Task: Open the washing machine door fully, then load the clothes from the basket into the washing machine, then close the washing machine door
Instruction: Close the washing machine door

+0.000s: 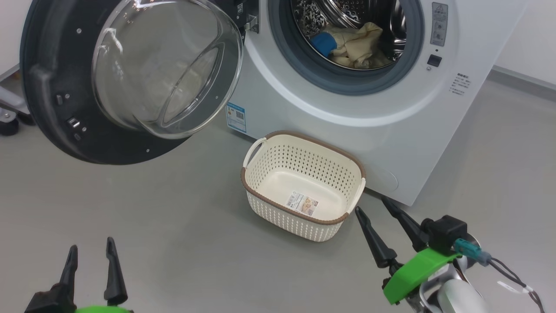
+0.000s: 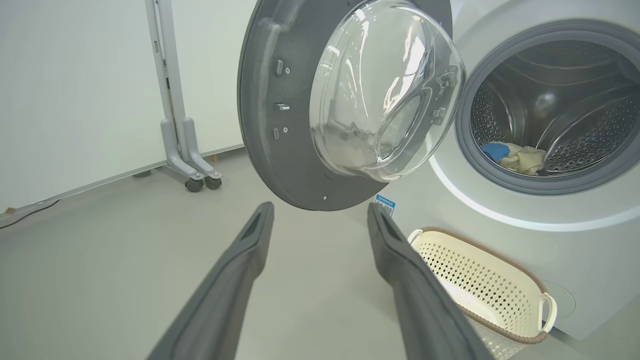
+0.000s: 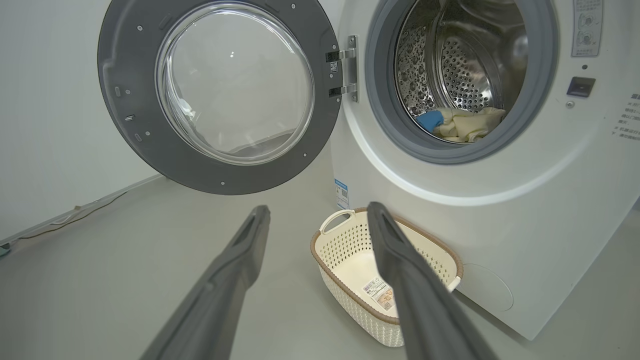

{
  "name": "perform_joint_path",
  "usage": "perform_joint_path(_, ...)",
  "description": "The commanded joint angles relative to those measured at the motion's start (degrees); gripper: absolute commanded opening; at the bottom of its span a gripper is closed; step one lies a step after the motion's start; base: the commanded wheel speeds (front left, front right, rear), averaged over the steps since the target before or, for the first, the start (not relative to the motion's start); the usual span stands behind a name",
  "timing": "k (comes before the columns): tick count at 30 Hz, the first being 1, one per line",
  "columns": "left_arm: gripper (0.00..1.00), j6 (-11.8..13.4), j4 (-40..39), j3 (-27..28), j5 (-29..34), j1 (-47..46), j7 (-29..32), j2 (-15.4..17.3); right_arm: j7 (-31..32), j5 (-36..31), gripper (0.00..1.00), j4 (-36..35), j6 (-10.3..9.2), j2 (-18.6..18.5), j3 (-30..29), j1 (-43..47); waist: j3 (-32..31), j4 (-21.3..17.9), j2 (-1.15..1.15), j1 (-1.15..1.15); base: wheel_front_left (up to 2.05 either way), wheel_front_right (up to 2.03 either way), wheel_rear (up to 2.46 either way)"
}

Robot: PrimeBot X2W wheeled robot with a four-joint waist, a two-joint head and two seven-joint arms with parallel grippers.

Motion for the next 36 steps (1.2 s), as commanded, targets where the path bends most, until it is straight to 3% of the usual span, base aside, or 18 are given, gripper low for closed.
perform_joint_path(1, 1.0, 0.24, -2.1, 2.12, -0.49, -1.88, -0.7, 1.16, -0.39, -0.48, 1.0, -1.52, -0.17, -0.34, 0.85, -2.69, 0.09, 0.07, 0.0, 0.0, 0.0, 0.0, 0.0)
perform_joint_path(22, 1.0, 0.64, -1.9, 1.72, -1.07, -2.14, -0.95, 1.75, -0.39, -0.48, 1.0, -1.28, -0.17, -0.34, 0.96, -2.64, 0.1, 0.06, 0.0, 0.0, 0.0, 0.0, 0.0)
perform_joint_path(23, 0.8, 0.64, -1.9, 1.65, -1.11, -2.16, -0.96, 1.74, -0.39, -0.48, 1.0, -1.31, -0.17, -0.34, 0.97, -2.63, 0.12, 0.07, 0.0, 0.0, 0.0, 0.0, 0.0)
perform_joint_path(24, 0.31, 0.6, -1.91, 1.57, -1.18, -2.18, -0.97, 1.73, -0.39, -0.49, 1.0, -1.34, -0.17, -0.34, 0.96, -2.61, 0.15, 0.09, 0.0, 0.0, 0.0, 0.0, 0.0)
perform_joint_path(25, 0.0, 0.43, -1.91, 1.45, -1.31, -2.19, -0.97, 1.73, -0.39, -0.52, 1.0, -1.35, -0.17, -0.34, 0.95, -2.56, 0.18, 0.1, 0.0, 0.0, 0.0, 0.0, 0.0)
perform_joint_path(36, 0.0, 0.07, -3.01, 4.58, -3.48, -4.22, -1.16, 3.73, -0.39, -5.32, 1.0, -0.85, -0.17, -0.34, 0.21, -3.56, 4.65, 0.14, 0.0, 0.0, 0.0, 0.0, 0.0)
